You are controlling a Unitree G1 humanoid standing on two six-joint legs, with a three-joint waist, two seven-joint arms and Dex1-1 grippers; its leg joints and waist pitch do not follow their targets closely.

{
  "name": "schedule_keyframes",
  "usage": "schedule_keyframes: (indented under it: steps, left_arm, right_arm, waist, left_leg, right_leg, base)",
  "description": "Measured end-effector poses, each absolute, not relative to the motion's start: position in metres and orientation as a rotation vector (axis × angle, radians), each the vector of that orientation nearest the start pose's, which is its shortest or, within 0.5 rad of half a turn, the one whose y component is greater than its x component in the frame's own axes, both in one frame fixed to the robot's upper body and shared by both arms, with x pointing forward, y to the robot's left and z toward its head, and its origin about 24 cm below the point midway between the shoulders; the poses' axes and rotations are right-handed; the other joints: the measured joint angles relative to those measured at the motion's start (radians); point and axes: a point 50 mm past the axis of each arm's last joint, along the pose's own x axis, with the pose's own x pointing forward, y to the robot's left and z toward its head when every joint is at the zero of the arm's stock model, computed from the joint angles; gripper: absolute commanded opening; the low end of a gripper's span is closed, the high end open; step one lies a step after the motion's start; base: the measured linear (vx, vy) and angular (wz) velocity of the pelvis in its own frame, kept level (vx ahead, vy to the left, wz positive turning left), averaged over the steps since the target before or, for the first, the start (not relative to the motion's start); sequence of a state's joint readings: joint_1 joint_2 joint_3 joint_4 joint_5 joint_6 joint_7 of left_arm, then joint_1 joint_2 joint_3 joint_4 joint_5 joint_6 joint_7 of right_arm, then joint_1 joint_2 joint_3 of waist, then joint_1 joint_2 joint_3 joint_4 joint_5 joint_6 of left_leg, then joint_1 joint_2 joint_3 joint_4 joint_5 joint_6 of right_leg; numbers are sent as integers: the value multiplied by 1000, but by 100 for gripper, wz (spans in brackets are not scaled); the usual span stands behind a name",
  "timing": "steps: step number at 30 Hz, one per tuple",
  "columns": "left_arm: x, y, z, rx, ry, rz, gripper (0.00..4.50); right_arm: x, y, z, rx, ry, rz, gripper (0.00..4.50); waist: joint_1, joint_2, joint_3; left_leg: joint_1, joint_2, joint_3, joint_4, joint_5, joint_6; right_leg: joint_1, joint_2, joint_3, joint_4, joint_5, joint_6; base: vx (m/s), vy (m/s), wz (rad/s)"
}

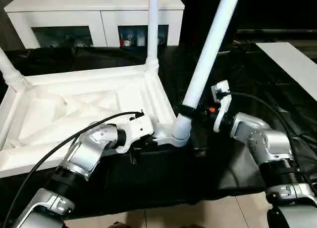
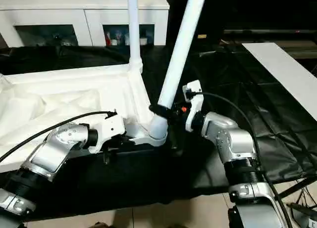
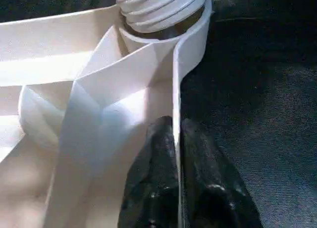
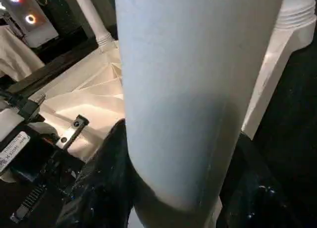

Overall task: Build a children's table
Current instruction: Insert table leg to table base

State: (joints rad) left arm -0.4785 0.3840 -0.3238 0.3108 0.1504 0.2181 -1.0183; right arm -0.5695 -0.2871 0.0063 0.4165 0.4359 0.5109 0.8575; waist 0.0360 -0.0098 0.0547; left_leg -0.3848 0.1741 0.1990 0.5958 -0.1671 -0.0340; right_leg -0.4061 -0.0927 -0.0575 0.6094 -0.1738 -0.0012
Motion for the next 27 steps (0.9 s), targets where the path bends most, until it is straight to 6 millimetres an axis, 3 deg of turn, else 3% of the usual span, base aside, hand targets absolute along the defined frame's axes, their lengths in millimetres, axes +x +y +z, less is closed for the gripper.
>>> schedule_keyframes:
  steps: [5,10,17,23,27]
  left_arm:
    - [305,125,53,593,409,-1163,88]
    - [305,129,54,584,428,-1167,146]
    - [305,131,54,549,434,-1180,152]
    - [310,132,54,445,453,-1186,77]
    - [312,132,53,421,460,-1191,59]
  right_arm:
    - [334,-138,93,259,259,962,184]
    - [335,-141,88,258,269,949,184]
    - [335,-141,87,244,262,954,184]
    - [335,-140,84,235,269,960,184]
    - [335,-140,84,227,268,960,184]
  waist:
    - [2,-1,0]
    - [-1,-1,0]
    - [0,-1,0]
    - [3,-1,0]
    - [5,-1,0]
  left_leg:
    - [0,0,0,0,0,0]
    - [0,0,0,1,0,0]
    - [0,0,0,1,0,0]
    - [0,0,0,1,0,0]
    - [0,0,0,1,0,0]
  right_leg:
    - [0,0,0,0,1,-1]
    - [0,0,0,0,1,-1]
    - [0,0,0,0,2,-3]
    - [0,0,0,0,2,-4]
    - [0,0,0,0,2,-4]
  base:
    - [0,0,0]
    - [0,0,0]
    - [0,0,0]
    - [0,0,0]
    - [0,0,0]
